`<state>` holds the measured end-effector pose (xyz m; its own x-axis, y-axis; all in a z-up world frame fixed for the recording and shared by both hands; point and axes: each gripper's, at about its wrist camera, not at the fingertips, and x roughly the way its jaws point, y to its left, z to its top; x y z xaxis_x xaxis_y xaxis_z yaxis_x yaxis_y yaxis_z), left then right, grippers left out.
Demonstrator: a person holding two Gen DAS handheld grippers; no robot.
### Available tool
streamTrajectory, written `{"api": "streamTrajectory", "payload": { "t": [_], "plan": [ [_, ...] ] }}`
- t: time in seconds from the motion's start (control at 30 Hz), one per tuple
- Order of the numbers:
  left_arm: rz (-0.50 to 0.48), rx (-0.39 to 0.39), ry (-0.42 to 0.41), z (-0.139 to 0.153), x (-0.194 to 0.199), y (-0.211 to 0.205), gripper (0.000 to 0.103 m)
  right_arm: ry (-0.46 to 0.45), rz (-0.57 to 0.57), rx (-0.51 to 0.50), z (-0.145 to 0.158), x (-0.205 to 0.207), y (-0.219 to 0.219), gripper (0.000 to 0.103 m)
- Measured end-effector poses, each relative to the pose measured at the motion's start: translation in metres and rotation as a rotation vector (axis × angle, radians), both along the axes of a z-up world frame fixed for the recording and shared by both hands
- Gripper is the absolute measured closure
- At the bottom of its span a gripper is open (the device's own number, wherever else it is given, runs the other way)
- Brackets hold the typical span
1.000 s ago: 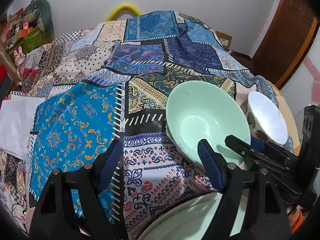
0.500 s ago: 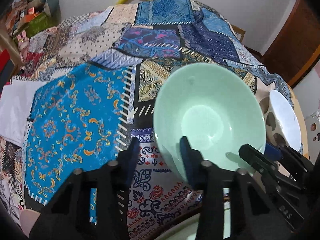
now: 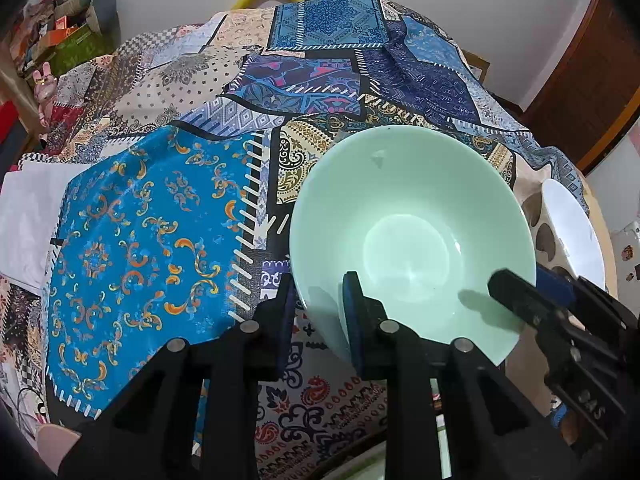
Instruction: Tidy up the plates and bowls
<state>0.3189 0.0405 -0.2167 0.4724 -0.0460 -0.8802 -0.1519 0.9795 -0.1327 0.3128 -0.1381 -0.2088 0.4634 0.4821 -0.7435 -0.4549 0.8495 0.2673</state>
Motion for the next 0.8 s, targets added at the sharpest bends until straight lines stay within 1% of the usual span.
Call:
{"api": "streamTrajectory", "payload": {
  "t": [0.13, 0.23, 0.3, 0.33, 0.37, 0.47, 0.6, 0.7, 0.8],
  "plan": [
    [0.002, 0.004, 0.003, -0.001, 0.001, 0.000, 0.079, 0.002, -0.021, -0.011, -0.002, 0.010, 0.003, 0.071],
    [0.001, 0.003, 0.006, -0.002, 0.001, -0.001, 0.080, 0.038, -0.030, 0.028, -0.005, 0.020, 0.001, 0.072],
    [-0.004, -0.004, 0.005, -0.002, 0.002, -0.002, 0.081, 0.050, -0.028, 0.038, -0.007, 0.024, 0.001, 0.077],
    [-0.009, -0.006, 0.004, -0.002, 0.002, -0.002, 0.084, 0.054, -0.022, 0.040, -0.007, 0.023, 0.001, 0.084],
    [-0.014, -0.006, 0.005, -0.002, 0.002, -0.003, 0.086, 0.057, -0.013, 0.041, -0.007, 0.022, 0.002, 0.085],
    [-0.022, 0.024, 0.001, -0.001, 0.001, -0.008, 0.086, 0.035, -0.005, 0.018, -0.005, 0.019, 0.005, 0.085],
    [-0.024, 0.031, -0.002, 0.002, -0.004, -0.009, 0.086, -0.009, 0.001, -0.020, 0.000, 0.011, 0.008, 0.085],
    [-0.029, 0.054, -0.020, 0.010, -0.011, -0.013, 0.086, -0.028, 0.001, -0.037, 0.003, 0.005, 0.009, 0.086],
    [-0.039, 0.068, -0.041, 0.020, -0.021, -0.017, 0.086, -0.030, 0.001, -0.034, 0.007, 0.001, 0.005, 0.086]
  ]
}}
